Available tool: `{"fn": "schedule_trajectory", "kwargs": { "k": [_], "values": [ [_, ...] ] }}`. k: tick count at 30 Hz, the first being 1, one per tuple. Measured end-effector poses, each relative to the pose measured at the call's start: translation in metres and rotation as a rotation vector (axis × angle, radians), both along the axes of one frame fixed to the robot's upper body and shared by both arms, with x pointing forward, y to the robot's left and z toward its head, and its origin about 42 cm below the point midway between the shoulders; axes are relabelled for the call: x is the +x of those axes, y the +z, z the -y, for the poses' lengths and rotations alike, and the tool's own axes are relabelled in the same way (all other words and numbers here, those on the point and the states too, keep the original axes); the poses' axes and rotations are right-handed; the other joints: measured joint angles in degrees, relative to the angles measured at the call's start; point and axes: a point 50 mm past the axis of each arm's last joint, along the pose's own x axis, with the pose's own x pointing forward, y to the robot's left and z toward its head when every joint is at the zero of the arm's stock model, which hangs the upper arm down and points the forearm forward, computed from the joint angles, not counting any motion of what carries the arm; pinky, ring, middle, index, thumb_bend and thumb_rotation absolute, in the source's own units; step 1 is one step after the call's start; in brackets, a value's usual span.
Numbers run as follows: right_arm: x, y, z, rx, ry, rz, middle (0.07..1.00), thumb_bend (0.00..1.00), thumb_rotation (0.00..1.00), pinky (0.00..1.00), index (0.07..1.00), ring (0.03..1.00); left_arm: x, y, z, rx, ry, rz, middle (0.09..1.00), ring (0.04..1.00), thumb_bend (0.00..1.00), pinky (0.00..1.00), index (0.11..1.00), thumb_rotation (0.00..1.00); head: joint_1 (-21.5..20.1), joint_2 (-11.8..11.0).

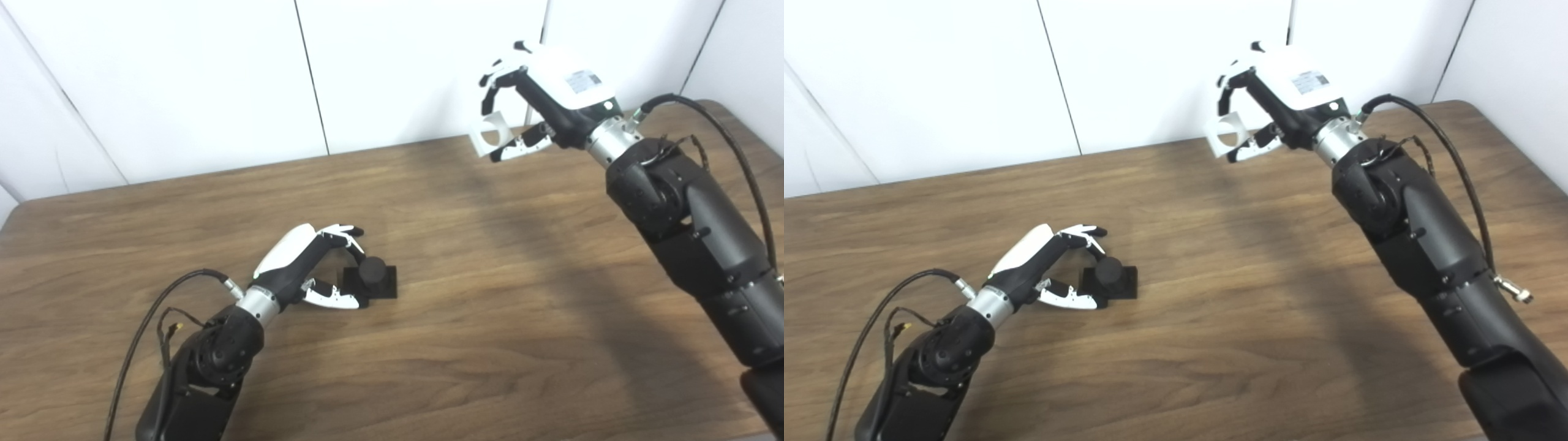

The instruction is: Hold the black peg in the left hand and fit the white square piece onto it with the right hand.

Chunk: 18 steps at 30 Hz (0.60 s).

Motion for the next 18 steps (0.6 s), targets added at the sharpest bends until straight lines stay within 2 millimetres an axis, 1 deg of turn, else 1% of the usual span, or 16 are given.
{"fn": "schedule_trajectory", "kwargs": {
  "k": [3,9,12,18],
  "values": [
    [-0.008,0.005,-0.012,0.011,0.041,0.0,0.74,0.52,0.14,0.93,0.48,0.823,0.0,0.0,0.001,0.003,0.001,0.0,0.885,0.941,0.52,0.92,0.49,0.08,0.8,0.0],
    [-0.024,0.014,-0.034,0.027,0.122,-0.002,0.734,0.52,0.14,0.95,0.48,0.817,0.001,0.0,0.005,0.01,0.004,0.002,0.881,0.941,0.52,0.92,0.49,0.08,1.3,0.3],
    [-0.028,0.013,-0.041,0.03,0.141,-0.01,0.735,0.52,0.14,0.97,0.48,0.824,0.001,0.0,0.005,0.009,0.007,0.001,0.88,0.941,0.52,0.92,0.49,0.08,1.8,0.4],
    [-0.037,0.003,-0.048,0.013,0.169,-0.058,0.739,0.52,0.14,0.92,0.48,0.833,0.001,0.0,0.006,0.011,0.011,-0.001,0.885,0.944,0.52,0.93,0.49,0.08,2.6,0.7]
  ]
}}
